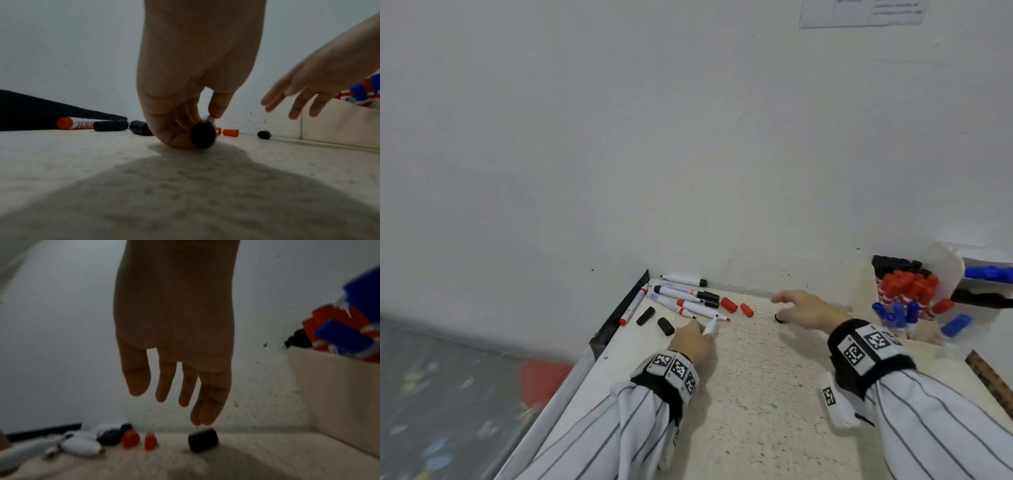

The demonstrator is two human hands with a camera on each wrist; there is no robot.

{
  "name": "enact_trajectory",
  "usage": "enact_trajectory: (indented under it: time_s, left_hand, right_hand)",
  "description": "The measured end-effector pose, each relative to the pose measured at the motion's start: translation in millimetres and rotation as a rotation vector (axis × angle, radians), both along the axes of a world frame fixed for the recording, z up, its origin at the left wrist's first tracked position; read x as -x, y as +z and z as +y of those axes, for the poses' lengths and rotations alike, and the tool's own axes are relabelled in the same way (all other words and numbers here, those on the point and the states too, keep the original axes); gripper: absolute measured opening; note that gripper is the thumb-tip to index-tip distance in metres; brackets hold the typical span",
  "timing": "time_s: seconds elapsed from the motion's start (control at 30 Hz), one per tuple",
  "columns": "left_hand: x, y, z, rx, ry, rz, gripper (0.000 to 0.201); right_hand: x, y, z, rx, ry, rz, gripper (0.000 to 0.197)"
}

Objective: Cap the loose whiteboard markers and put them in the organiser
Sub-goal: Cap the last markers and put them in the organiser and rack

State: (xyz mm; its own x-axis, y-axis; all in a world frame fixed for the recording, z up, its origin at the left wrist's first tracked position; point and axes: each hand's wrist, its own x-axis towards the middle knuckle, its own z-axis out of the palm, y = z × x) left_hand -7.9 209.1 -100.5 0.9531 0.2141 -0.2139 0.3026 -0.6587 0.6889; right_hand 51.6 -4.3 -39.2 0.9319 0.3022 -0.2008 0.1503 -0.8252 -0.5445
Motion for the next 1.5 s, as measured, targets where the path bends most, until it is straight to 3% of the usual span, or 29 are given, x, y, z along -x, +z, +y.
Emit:
enact_trajectory:
  time_s: [0.07,0.37,0.57,0.67,0.73,0.83,0.93,1.03,1.23,1.5]
  left_hand:
    - [-2.1,-3.1,0.7,-0.010,0.010,0.021,0.032]
    - [-6.0,-8.6,-2.1,-0.078,0.005,0.030,0.035]
    - [-6.5,-9.4,-3.5,-0.048,0.021,-0.024,0.031]
    - [-7.1,-10.8,-4.8,0.036,0.018,-0.094,0.029]
    - [-8.4,-10.2,-5.3,0.061,-0.002,-0.131,0.030]
    - [-10.4,-9.6,-5.6,0.081,-0.045,-0.152,0.030]
    - [-9.8,-9.2,-6.6,0.096,-0.075,-0.181,0.029]
    - [-9.0,-8.4,-7.0,0.113,-0.086,-0.226,0.028]
    - [-7.1,-7.3,-9.1,0.145,-0.138,-0.290,0.027]
    - [-2.2,-8.3,-11.8,0.216,-0.293,-0.378,0.024]
  right_hand:
    - [-8.4,-14.6,4.3,0.066,-0.014,0.152,0.047]
    - [-20.8,-48.2,3.0,0.254,-0.055,0.085,0.066]
    - [-23.1,-48.5,9.1,0.452,-0.156,0.048,0.045]
    - [-22.0,-45.6,10.2,0.451,-0.203,0.057,0.042]
    - [-21.3,-45.0,7.6,0.410,-0.215,0.067,0.036]
    - [-20.5,-45.9,4.3,0.256,-0.201,0.016,0.011]
    - [-18.2,-42.1,7.0,-0.082,-0.232,-0.014,0.013]
    - [-9.6,-27.5,19.4,-0.299,-0.175,-0.035,0.019]
    - [4.1,-20.7,32.0,-0.378,-0.010,-0.189,0.023]
    - [11.6,-28.1,26.0,-0.396,0.076,-0.073,0.027]
